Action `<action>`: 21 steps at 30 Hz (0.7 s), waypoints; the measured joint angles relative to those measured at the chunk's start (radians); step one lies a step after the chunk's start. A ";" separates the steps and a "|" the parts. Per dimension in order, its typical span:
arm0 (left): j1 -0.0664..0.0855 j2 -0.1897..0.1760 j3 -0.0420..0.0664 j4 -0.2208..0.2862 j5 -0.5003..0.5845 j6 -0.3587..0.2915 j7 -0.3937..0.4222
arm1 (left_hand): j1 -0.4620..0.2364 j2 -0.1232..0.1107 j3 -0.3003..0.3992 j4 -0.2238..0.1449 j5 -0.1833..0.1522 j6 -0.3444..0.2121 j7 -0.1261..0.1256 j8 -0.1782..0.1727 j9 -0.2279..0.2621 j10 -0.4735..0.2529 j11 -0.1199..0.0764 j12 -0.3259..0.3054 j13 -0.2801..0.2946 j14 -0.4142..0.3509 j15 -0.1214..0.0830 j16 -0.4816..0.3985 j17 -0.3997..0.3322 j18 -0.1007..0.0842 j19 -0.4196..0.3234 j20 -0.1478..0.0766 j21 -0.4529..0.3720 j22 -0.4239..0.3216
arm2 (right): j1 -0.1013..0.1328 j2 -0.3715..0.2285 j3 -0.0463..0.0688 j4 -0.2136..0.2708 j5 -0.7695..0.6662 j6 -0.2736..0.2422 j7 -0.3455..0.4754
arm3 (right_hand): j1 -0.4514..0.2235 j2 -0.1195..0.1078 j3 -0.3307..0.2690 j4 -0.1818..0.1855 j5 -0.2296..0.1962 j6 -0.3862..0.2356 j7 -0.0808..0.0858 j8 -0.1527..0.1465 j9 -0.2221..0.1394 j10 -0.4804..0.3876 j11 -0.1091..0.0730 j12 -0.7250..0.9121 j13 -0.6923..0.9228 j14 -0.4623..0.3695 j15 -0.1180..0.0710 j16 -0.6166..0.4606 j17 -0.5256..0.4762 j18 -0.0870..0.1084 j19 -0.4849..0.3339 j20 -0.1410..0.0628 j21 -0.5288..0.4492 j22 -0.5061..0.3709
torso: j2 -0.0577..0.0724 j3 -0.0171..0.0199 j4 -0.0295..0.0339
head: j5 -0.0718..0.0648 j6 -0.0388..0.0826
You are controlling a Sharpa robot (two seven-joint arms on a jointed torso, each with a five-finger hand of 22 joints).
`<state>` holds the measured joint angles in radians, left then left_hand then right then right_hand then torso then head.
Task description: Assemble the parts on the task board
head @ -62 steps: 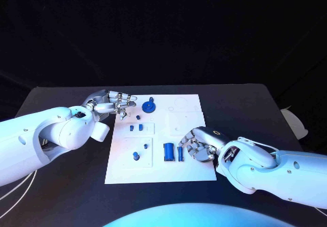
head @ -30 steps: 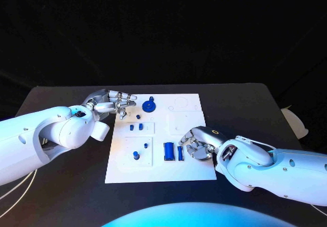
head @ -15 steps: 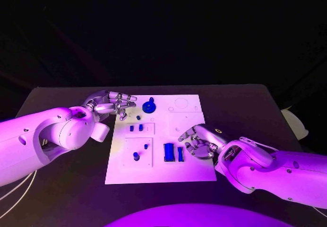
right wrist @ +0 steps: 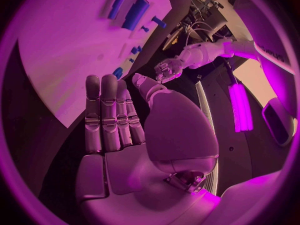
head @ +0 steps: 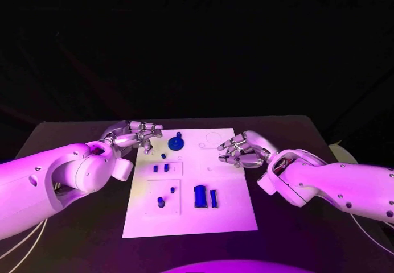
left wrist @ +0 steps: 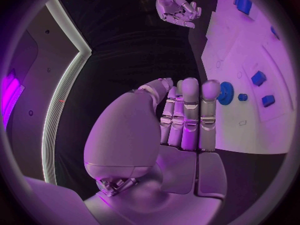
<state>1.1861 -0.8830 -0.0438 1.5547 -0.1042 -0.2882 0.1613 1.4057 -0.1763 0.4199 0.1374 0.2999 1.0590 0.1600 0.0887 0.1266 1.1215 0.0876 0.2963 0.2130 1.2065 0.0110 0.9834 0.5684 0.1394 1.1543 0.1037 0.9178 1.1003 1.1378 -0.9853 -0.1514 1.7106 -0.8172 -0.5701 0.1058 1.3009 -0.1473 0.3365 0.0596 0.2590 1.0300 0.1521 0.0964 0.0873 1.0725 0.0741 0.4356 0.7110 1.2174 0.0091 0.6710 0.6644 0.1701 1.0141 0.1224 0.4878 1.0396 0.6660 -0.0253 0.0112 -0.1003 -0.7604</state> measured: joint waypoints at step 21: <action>-0.023 0.184 0.007 -0.257 0.224 -0.148 0.157 | 0.028 0.082 -0.341 0.097 0.000 -0.098 0.006 -0.015 -0.061 -0.159 0.103 -0.144 -0.142 -0.312 0.149 -0.801 -0.402 0.032 -0.409 0.181 -0.793 -0.575 | 0.065 0.247 0.016 -0.445 0.680 0.136 0.261 | 0.023 0.053 -0.094 0.008 -0.025 -0.012 0.049 -0.027 -0.019 0.018 0.068 -0.299 -0.545 -0.135 0.107 -0.546 -0.363 0.000 -0.103 0.097 -0.358 -0.372 | -0.082 0.0012 -0.0073 | 0.029 0.121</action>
<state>1.1635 -0.6993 -0.0371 1.2976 0.1201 -0.4367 0.3179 1.4340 -0.0947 0.0793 0.2340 0.2999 0.9608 0.1659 0.0738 0.0660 0.9627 0.1903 0.1520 0.0705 0.8943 0.1596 0.1827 0.1664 0.1714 0.7453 0.2843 0.1253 0.5252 1.2030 -0.7379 -0.1349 1.2659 -0.1375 -0.4338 0.3672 1.3241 -0.0948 0.2422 0.0674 0.2344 1.0177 0.2008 0.0689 0.0680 1.0908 0.1425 0.1368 0.1656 1.0820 0.1158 0.1245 0.3017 0.1698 0.9106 0.2197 0.1293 0.6673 0.5843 -0.0242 0.0039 -0.0716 -0.6396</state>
